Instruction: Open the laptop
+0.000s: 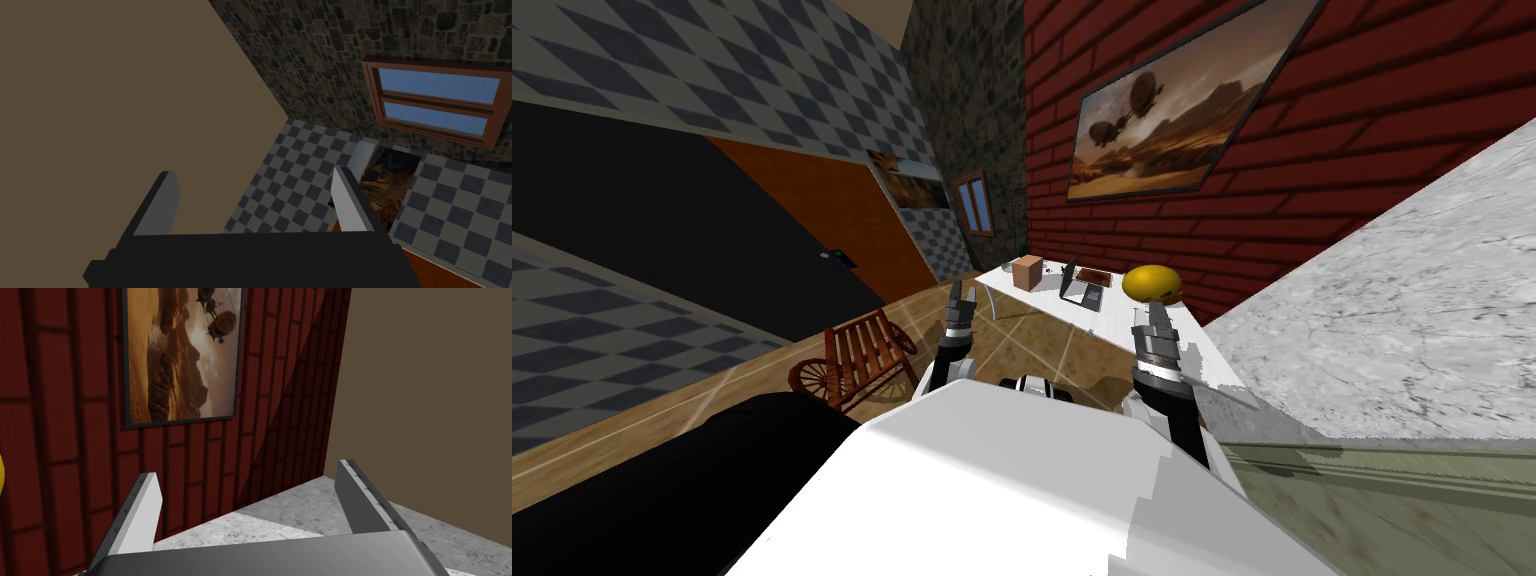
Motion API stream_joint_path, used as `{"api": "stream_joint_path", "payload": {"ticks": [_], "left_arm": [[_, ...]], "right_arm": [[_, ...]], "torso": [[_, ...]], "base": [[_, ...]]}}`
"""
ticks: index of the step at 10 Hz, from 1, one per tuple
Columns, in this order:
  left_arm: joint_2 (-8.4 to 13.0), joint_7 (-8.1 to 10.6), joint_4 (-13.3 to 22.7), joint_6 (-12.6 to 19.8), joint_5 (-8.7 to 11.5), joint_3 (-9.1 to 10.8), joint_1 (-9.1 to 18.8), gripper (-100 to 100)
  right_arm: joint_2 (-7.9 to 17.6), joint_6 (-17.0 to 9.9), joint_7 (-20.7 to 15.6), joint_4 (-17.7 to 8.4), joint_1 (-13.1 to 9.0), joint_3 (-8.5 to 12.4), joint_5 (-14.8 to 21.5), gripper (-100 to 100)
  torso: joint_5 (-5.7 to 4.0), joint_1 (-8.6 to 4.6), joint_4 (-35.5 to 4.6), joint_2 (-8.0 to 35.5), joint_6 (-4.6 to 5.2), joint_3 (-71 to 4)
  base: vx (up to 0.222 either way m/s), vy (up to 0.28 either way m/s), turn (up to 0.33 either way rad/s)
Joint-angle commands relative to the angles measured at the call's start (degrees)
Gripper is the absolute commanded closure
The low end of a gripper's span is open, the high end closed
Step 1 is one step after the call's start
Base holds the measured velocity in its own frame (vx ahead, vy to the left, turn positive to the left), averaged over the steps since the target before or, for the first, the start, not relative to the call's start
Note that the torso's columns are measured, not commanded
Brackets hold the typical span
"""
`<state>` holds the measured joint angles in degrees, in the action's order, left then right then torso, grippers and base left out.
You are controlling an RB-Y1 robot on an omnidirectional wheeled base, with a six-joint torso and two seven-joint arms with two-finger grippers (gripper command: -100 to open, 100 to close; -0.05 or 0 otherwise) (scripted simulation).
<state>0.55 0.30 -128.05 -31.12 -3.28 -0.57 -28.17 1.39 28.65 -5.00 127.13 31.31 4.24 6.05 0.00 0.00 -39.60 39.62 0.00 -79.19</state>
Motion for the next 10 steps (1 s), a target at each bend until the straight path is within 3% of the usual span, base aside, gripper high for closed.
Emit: {"api": "stream_joint_path", "payload": {"ticks": [1, 5, 10], "left_arm": [[-0.01, 0.0, 0.02, 0.01, 0.0, -0.01, -0.01, 0], [-0.01, 0.0, 0.02, 0.0, 0.0, -0.01, -0.02, 0], [-0.02, 0.0, 0.02, 0.0, 0.0, -0.02, -0.02, 0]], "right_arm": [[3.04, -1.57, -1.2, -0.65, 0.38, 1.08, 0.96, -100], [6.74, -5.1, -4.13, -1.97, 1.37, 3.67, 3.24, -100], [10.88, -11.17, -9.48, -4.03, 3.27, 8.36, 7.29, -100]], "torso": [[0.03, 0.14, -1.87, 1.85, -0.01, -3.99], [0.02, 0.09, -2.65, 2.59, 0.0, -5.43], [0.0, 0.01, -2.65, 2.56, 0.01, -5.44]], "base": [[0.064, 0.099, 0.027], [0.108, 0.134, 0.033], [0.142, 0.197, 0.047]]}}
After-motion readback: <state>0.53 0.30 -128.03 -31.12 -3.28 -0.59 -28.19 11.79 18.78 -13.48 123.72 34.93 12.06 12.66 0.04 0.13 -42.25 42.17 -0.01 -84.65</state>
